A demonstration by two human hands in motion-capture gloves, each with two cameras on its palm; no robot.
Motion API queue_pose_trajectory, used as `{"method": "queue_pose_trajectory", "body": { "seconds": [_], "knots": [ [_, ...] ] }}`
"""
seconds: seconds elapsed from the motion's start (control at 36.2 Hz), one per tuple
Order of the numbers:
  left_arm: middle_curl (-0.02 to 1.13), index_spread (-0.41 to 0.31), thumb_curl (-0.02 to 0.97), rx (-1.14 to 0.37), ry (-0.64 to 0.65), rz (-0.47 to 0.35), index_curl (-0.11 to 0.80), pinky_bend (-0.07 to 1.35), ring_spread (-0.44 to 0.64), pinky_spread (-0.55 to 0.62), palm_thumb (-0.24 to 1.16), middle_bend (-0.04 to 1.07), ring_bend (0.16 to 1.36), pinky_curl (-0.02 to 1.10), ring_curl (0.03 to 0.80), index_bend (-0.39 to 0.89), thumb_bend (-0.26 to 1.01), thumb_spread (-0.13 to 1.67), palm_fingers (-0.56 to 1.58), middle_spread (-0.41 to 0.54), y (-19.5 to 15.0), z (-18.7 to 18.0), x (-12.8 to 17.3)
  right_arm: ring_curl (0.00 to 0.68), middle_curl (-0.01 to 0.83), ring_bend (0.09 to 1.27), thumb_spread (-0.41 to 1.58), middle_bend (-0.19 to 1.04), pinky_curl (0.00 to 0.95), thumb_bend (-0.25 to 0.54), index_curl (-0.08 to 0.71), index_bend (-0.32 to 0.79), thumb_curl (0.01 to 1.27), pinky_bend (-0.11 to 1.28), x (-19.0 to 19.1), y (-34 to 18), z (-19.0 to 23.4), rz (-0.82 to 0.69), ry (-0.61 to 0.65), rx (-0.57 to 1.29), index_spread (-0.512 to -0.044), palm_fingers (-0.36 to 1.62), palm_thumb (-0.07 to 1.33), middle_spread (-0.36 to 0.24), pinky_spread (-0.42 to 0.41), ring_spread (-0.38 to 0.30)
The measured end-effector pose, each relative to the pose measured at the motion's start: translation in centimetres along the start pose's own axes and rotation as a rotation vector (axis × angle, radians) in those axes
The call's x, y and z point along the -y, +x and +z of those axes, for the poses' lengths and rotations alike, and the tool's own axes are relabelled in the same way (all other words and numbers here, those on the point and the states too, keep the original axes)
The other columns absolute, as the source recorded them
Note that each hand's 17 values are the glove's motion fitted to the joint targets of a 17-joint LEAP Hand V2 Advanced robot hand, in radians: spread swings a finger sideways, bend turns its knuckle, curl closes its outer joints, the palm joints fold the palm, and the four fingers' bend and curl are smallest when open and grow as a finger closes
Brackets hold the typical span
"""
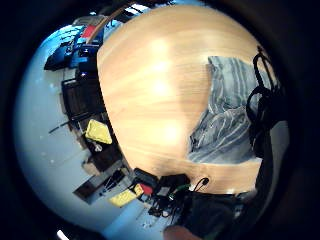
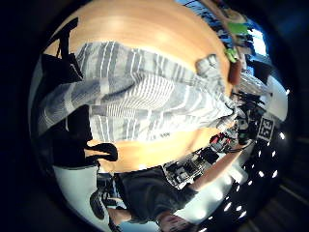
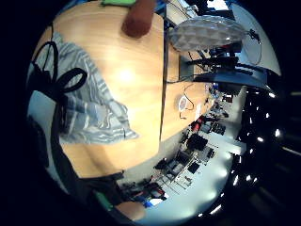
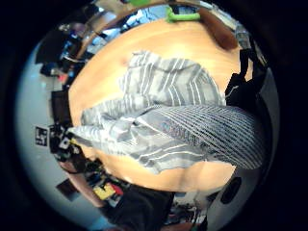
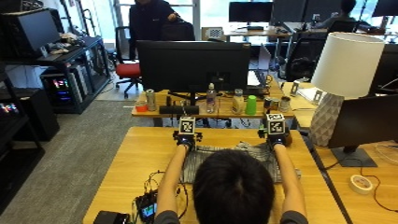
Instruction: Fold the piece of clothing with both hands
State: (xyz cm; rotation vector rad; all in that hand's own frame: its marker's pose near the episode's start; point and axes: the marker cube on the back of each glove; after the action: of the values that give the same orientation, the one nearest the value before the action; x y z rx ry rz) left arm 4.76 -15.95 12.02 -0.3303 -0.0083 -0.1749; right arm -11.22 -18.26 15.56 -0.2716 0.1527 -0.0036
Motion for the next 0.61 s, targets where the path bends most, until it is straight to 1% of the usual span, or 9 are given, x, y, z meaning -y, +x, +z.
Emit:
{"method": "queue_pose_trajectory", "body": {
  "seconds": [0.11,0.19,0.25,0.3,0.36,0.39,0.41,0.52,0.61],
  "knots": [
    [0.53,-0.284,0.454,0.083,-0.112,-0.016,0.415,0.72,-0.35,-0.44,0.85,0.33,0.47,0.45,0.434,0.16,-0.02,1.0,1.23,-0.322,0.9,1.5,1.9,0.47,0.492,0.65,0.98,0.36,0.432,-0.007,0.431,0.14,0.33,0.67,2.7,-0.7,2.2,0.047,0.033,-0.028,-0.258,1.3,1.17,-0.16,-0.343,-0.225],
    [0.53,-0.283,0.465,0.135,-0.175,-0.013,0.415,0.72,-0.35,-0.44,0.85,0.33,0.47,0.45,0.437,0.16,-0.02,1.0,1.23,-0.321,1.5,2.4,3.2,0.471,0.493,0.66,0.98,0.37,0.436,-0.007,0.418,0.12,0.33,0.68,4.9,-0.7,3.4,0.098,0.124,-0.095,-0.26,1.29,1.18,-0.158,-0.336,-0.224],
    [0.53,-0.283,0.471,0.156,-0.185,-0.006,0.417,0.71,-0.35,-0.44,0.84,0.33,0.47,0.45,0.437,0.16,-0.02,1.01,1.22,-0.32,1.8,2.7,3.9,0.473,0.494,0.66,0.98,0.37,0.438,-0.008,0.408,0.12,0.33,0.68,5.9,-0.6,3.7,0.123,0.209,-0.132,-0.26,1.28,1.19,-0.157,-0.329,-0.224],
    [0.53,-0.283,0.469,0.172,-0.134,-0.006,0.418,0.71,-0.34,-0.44,0.83,0.32,0.47,0.45,0.435,0.16,-0.02,1.03,1.21,-0.319,1.9,2.9,4.6,0.477,0.498,0.68,0.98,0.39,0.441,-0.014,0.389,0.08,0.33,0.69,6.6,-0.4,3.2,0.14,0.341,-0.146,-0.266,1.26,1.18,-0.163,-0.319,-0.224],
    [0.53,-0.276,0.464,0.19,-0.059,0.008,0.412,0.7,-0.34,-0.43,0.81,0.31,0.47,0.45,0.436,0.14,-0.02,1.07,1.17,-0.312,2.0,2.7,4.8,0.478,0.502,0.69,0.98,0.41,0.44,-0.023,0.367,0.06,0.33,0.68,7.2,0.3,1.8,0.166,0.538,-0.139,-0.272,1.22,1.16,-0.165,-0.313,-0.221],
    [0.52,-0.254,0.454,0.196,-0.029,0.018,0.398,0.68,-0.33,-0.42,0.79,0.26,0.47,0.44,0.435,0.09,-0.03,1.1,1.04,-0.298,1.9,2.5,4.6,0.474,0.497,0.68,0.99,0.39,0.438,-0.051,0.354,0.04,0.32,0.68,7.1,0.8,1.0,0.177,0.618,-0.124,-0.276,1.16,1.11,-0.165,-0.312,-0.222],
    [0.51,-0.244,0.447,0.196,-0.001,0.022,0.387,0.65,-0.32,-0.4,0.77,0.23,0.48,0.43,0.438,0.08,-0.03,1.12,0.97,-0.283,1.9,2.1,4.3,0.474,0.493,0.68,1.0,0.38,0.437,-0.062,0.345,0.04,0.31,0.69,6.6,1.2,0.4,0.186,0.661,-0.101,-0.279,1.13,1.07,-0.165,-0.309,-0.221],
    [0.49,-0.189,0.412,0.151,0.127,-0.041,0.354,0.66,-0.26,-0.34,0.7,0.1,0.52,0.45,0.464,0.05,-0.04,1.21,0.71,-0.206,1.0,-0.1,2.1,0.469,0.478,0.67,1.04,0.33,0.435,-0.075,0.296,0.0,0.27,0.69,2.7,2.9,-1.5,0.212,0.631,0.005,-0.29,1.03,0.94,-0.159,-0.292,-0.213],
    [0.45,-0.165,0.393,0.112,0.249,-0.061,0.331,0.67,-0.23,-0.31,0.67,0.08,0.54,0.44,0.456,0.06,-0.03,1.25,0.66,-0.163,0.7,-2.1,0.5,0.468,0.473,0.67,1.08,0.31,0.434,-0.057,0.267,0.01,0.26,0.69,1.1,4.6,-3.5,0.229,0.678,0.035,-0.293,1.02,0.88,-0.155,-0.285,-0.211]
  ]
}}
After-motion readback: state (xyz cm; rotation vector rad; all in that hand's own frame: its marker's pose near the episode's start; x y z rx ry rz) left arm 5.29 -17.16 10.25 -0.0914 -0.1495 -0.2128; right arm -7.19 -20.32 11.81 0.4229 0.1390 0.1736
